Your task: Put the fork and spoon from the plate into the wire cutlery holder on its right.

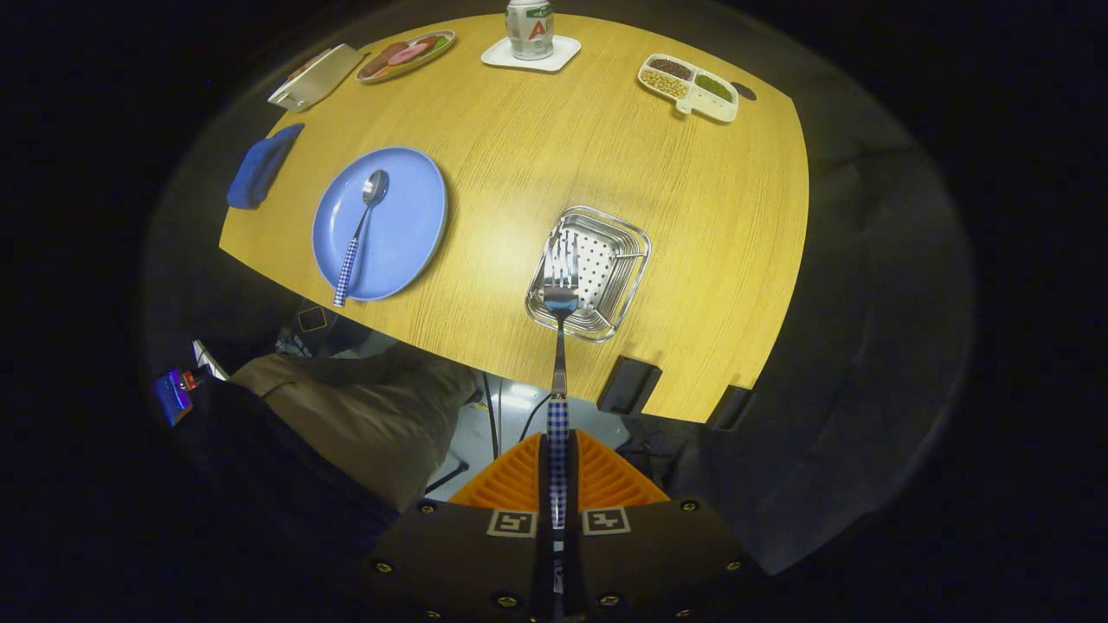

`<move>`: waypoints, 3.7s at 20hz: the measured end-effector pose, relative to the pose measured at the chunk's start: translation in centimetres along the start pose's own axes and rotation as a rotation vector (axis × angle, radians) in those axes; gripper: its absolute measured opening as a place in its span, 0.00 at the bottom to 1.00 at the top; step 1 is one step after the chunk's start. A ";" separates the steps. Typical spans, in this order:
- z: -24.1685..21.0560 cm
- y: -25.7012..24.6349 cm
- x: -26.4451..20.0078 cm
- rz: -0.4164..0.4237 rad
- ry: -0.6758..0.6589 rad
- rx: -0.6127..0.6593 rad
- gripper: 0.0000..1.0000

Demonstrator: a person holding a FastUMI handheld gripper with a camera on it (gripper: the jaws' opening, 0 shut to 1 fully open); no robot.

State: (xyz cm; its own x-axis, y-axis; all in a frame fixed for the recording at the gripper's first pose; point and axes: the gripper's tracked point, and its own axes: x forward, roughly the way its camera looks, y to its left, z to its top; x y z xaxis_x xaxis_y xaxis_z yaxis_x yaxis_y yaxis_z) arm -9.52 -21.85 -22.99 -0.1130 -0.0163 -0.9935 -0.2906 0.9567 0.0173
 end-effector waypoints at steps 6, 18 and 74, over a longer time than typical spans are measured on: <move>1.5 0.2 1.9 0.085 0.080 0.024 0.05; 4.3 -1.3 4.5 0.080 0.253 0.021 0.04; 11.0 24.8 5.3 0.180 -0.204 0.000 0.45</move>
State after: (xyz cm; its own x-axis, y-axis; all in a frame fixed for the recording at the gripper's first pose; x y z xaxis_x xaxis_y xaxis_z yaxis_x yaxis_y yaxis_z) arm -6.85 4.98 -29.03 0.0305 0.2128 -0.9766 -0.2832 0.9389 0.1957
